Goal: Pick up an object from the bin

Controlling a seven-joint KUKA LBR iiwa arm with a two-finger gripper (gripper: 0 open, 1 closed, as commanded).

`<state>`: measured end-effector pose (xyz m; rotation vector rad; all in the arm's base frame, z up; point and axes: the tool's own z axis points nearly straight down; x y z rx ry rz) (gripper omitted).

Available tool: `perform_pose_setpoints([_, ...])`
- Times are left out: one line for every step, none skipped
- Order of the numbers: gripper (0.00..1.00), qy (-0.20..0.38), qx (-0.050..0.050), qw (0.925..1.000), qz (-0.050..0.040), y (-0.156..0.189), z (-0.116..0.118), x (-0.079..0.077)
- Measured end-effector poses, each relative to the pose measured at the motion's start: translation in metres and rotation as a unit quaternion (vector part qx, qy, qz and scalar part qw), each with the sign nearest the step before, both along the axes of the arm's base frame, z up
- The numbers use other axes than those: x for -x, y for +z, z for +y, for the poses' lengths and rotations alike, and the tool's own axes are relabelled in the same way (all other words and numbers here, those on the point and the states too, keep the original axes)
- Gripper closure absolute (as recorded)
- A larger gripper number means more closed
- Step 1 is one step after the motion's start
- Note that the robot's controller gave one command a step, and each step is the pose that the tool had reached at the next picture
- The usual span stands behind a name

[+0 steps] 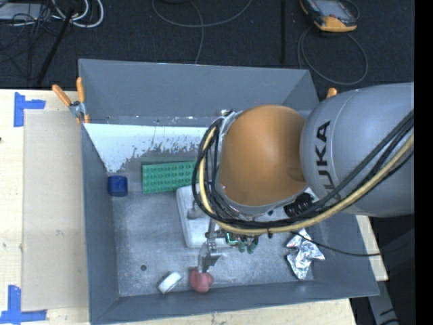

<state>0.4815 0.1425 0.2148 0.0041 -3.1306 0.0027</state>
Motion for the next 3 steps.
perform_pose_setpoints([0.0,0.121,-0.004,0.9925,-0.017,-0.141,0.04,0.003])
perform_pose_setpoints([0.0,-0.037,0.0,0.9993,-0.0051,-0.115,-0.01,0.011])
perform_pose_setpoints([0.0,-0.029,0.001,0.9996,-0.0019,-0.116,-0.08,0.003])
